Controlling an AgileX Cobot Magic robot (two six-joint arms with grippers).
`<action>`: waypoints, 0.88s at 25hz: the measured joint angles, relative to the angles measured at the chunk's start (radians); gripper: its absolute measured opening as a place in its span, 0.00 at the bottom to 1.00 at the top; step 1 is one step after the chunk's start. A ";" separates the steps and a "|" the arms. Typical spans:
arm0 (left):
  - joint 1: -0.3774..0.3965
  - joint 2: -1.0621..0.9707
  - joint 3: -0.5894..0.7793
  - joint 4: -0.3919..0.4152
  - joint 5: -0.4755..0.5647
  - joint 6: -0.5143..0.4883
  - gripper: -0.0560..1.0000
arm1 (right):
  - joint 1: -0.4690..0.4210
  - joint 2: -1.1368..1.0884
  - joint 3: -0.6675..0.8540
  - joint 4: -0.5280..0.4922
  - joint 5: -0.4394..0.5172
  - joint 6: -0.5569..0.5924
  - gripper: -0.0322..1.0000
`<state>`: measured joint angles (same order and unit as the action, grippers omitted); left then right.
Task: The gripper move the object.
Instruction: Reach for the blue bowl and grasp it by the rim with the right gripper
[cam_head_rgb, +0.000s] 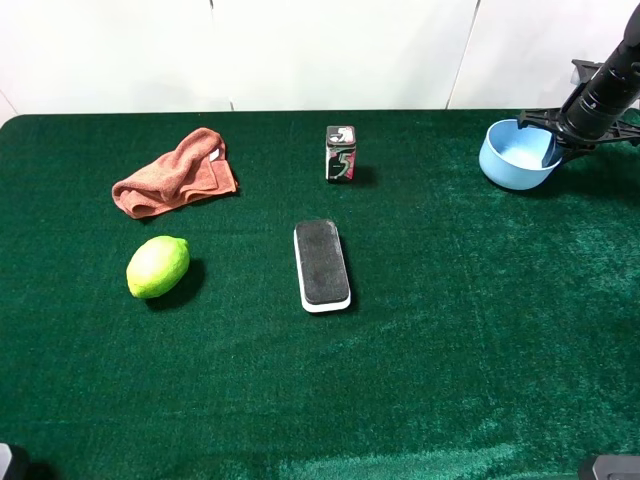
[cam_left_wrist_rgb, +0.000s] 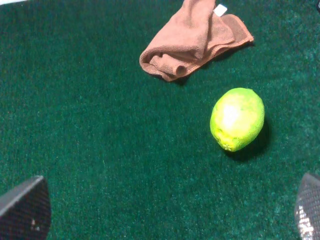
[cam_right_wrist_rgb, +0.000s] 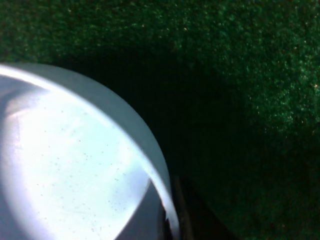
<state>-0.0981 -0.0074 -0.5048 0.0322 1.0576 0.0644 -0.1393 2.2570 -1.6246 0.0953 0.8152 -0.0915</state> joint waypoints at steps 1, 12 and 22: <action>0.000 0.000 0.000 0.000 0.000 0.000 0.99 | 0.000 0.000 0.000 0.000 0.000 0.000 0.00; 0.000 0.000 0.000 0.000 0.000 0.000 0.99 | 0.000 0.000 -0.083 0.005 0.096 0.000 0.00; 0.000 0.000 0.000 0.000 0.000 0.000 0.99 | 0.000 -0.013 -0.175 0.013 0.236 0.000 0.00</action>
<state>-0.0981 -0.0074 -0.5048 0.0322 1.0576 0.0644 -0.1393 2.2437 -1.7999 0.1087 1.0515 -0.0915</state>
